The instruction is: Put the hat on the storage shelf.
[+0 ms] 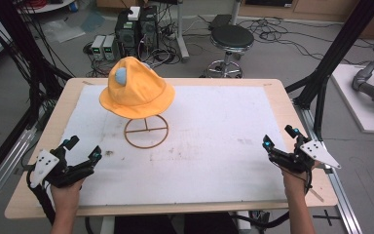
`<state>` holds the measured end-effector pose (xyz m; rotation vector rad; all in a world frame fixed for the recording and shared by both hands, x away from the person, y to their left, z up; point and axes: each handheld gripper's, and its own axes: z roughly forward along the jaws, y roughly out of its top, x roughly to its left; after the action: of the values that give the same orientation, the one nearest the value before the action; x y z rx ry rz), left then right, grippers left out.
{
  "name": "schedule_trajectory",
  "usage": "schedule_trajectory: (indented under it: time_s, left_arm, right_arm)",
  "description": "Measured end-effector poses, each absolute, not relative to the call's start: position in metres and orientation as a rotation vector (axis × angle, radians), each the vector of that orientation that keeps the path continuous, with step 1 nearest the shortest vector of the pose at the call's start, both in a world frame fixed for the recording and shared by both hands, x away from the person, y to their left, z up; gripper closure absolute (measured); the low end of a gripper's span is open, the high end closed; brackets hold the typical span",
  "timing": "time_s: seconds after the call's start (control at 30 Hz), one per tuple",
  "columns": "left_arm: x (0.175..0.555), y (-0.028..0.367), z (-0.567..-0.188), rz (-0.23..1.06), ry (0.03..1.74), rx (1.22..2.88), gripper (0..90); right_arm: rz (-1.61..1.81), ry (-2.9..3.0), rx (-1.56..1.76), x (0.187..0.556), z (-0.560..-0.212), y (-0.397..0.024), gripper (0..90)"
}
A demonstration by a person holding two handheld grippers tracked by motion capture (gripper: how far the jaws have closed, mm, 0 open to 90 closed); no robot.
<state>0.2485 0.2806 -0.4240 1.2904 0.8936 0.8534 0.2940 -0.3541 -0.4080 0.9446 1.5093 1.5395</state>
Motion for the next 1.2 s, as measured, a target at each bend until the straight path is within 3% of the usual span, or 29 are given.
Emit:
schedule_trajectory:
  time_s: [1.2]
  left_arm:
    - [0.2495,0.2835,-0.4225,0.861,0.894,1.288,13.1]
  right_arm:
    - [1.556,1.494,0.965,0.2897,-0.4124,-0.3611,12.1]
